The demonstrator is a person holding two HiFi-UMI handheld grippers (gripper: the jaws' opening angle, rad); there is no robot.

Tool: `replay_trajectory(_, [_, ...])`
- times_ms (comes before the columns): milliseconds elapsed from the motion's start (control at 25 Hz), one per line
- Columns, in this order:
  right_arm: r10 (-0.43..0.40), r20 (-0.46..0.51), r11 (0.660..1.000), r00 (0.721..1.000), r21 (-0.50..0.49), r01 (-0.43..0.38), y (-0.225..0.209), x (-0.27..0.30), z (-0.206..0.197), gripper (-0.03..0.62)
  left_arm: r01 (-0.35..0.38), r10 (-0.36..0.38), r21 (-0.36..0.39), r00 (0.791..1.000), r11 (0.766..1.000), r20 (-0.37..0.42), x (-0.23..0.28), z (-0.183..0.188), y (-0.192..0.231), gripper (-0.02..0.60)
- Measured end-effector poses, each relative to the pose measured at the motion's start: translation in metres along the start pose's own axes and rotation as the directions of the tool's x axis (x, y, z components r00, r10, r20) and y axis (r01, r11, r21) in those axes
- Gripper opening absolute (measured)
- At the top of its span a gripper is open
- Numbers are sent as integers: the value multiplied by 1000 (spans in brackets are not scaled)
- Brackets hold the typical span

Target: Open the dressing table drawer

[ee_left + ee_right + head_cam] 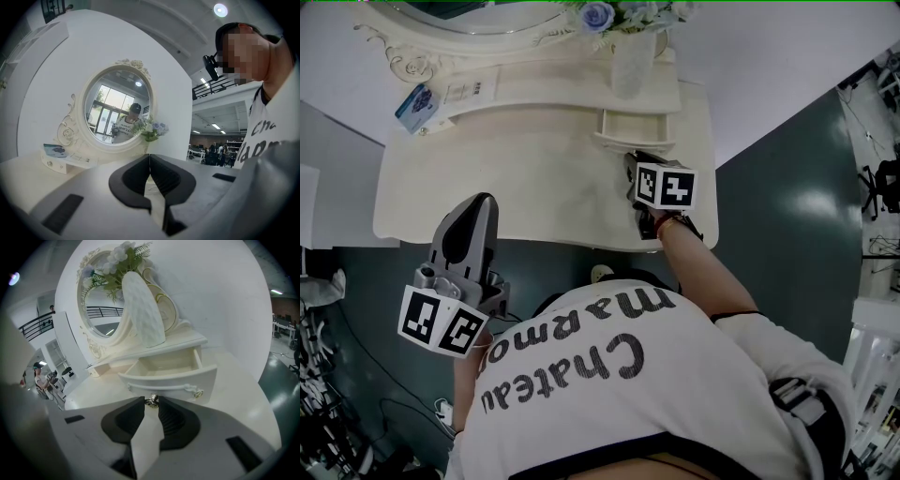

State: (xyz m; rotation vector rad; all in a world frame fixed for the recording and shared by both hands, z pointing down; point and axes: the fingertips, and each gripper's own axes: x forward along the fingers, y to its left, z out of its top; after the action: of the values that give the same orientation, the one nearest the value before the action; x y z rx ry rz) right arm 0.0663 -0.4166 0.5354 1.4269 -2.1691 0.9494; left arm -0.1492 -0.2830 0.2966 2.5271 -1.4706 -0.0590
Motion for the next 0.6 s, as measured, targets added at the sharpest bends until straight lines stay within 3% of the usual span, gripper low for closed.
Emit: replay_trajectory(600, [1,-2,1000,1000,-11,-1,1,-3,-3,103,-10,10,0,1000,1000,-6,-7,0,-4,23])
